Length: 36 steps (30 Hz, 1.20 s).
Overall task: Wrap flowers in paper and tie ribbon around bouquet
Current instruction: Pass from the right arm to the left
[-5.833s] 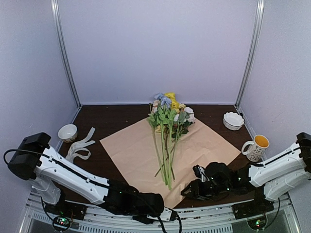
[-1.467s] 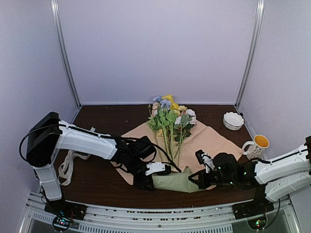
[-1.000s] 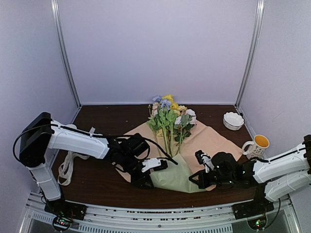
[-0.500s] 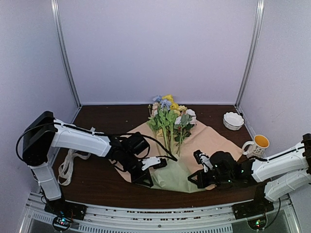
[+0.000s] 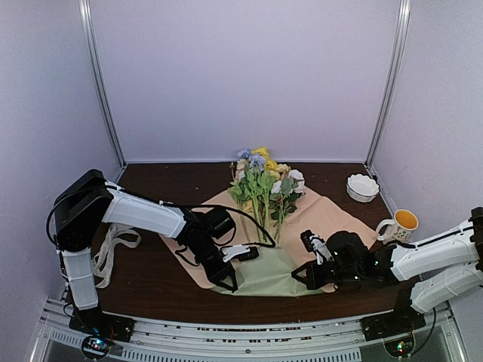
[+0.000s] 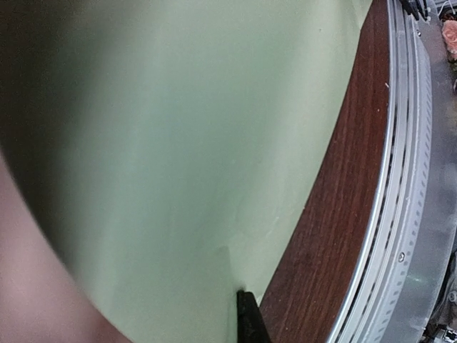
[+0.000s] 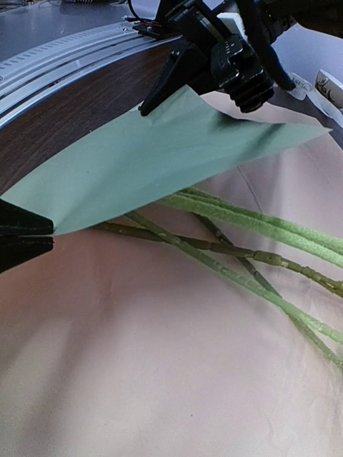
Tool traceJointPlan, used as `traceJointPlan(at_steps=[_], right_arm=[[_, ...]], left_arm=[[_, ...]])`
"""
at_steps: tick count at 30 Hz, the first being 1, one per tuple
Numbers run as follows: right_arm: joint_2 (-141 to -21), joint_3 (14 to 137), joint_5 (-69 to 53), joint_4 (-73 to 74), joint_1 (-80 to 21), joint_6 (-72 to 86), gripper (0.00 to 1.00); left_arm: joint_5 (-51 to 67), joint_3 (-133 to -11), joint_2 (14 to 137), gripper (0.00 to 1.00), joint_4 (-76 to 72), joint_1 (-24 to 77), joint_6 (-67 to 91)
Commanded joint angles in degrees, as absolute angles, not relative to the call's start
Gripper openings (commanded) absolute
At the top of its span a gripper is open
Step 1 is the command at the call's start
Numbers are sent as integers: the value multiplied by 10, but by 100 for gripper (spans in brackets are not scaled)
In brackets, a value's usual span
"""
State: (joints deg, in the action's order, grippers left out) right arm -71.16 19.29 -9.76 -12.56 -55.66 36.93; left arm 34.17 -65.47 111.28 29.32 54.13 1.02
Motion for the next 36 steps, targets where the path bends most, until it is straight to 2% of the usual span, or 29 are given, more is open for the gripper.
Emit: traceJointPlan(at_steps=[1, 4, 6, 10, 17, 24, 29, 36], right_arm=[[-712, 215, -97, -100, -544, 347, 8], [-701, 214, -114, -84, -543, 346, 23], [-691, 213, -124, -62, -543, 353, 27], [-666, 202, -147, -40, -543, 369, 31], [-635, 186, -178, -11, -544, 394, 31], [-642, 177, -190, 2, -544, 413, 22], [-644, 178, -185, 24, -544, 418, 0], [-647, 183, -130, 59, -540, 416, 0]], left_arm=[[342, -659, 1126, 0, 350, 536, 10], [347, -659, 1130, 0, 348, 536, 9], [346, -660, 1131, 0, 348, 536, 8], [350, -659, 1131, 0, 345, 536, 7], [348, -657, 1134, 0, 342, 536, 8], [346, -657, 1135, 0, 342, 536, 9], [345, -652, 1136, 0, 337, 536, 12], [343, -653, 1136, 0, 346, 535, 10]])
